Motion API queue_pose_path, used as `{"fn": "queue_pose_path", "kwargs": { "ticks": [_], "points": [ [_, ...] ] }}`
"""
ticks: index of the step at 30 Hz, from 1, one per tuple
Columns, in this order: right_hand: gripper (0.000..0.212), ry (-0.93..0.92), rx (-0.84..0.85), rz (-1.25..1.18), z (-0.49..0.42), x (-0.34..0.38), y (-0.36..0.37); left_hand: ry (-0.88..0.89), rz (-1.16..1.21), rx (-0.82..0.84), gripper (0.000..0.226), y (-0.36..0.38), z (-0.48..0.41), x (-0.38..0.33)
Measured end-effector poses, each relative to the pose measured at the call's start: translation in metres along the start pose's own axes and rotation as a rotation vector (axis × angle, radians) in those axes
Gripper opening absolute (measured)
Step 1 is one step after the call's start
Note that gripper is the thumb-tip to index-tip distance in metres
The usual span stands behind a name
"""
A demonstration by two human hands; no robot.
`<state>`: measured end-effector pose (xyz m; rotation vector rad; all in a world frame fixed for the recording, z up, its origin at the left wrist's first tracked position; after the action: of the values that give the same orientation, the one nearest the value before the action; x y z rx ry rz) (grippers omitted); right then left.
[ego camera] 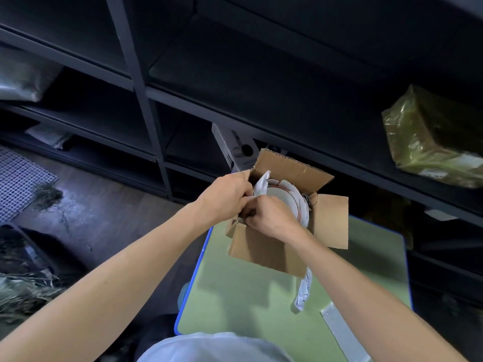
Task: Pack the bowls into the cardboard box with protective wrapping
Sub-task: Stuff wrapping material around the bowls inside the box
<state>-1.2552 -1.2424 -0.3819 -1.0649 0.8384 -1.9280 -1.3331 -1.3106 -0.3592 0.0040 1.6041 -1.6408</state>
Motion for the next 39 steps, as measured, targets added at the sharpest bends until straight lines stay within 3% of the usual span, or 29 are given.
{"fn": "queue_pose_path", "kwargs": {
  "ticks": [16,20,24,29,33,39],
  "points": [
    [0.006,0.019,-0.154,-0.179,0.030,-0.007,-0.012,-0.135,-0.324,0.023,0.019,0.008,0.001,-0.011],
    [0.012,-0.110,-0.351,-0.088,0.037,-0.006,-0.027,-0.089,-0.264,-0.060,0.024,0.006,0.015,-0.013],
    [0.019,-0.345,-0.499,0.202,0.038,0.011,-0.041,-0.051,-0.129,-0.224,0.023,0.004,0.047,-0.011],
    [0.030,-0.491,-0.336,0.474,0.022,0.020,-0.034,-0.115,-0.077,-0.344,0.014,0.007,0.071,-0.012],
    [0.040,-0.502,-0.192,0.563,0.010,0.019,-0.032,-0.133,-0.078,-0.385,0.015,0.007,0.076,-0.012],
    [0.020,-0.416,-0.094,0.516,-0.007,0.020,-0.028,-0.101,-0.059,-0.380,0.025,0.015,0.075,-0.018]
  ]
}}
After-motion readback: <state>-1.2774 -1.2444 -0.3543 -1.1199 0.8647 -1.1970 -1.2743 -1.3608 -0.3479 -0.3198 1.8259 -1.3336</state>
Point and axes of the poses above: each hand's wrist, its own z-axis away from the middle knuckle, its own y-axis out of the palm, x = y × z, the point moved 7 cm from there along -z, towards the middle knuckle, and after that the axes turned 8 degrees about -y, right-handed, at the moved point
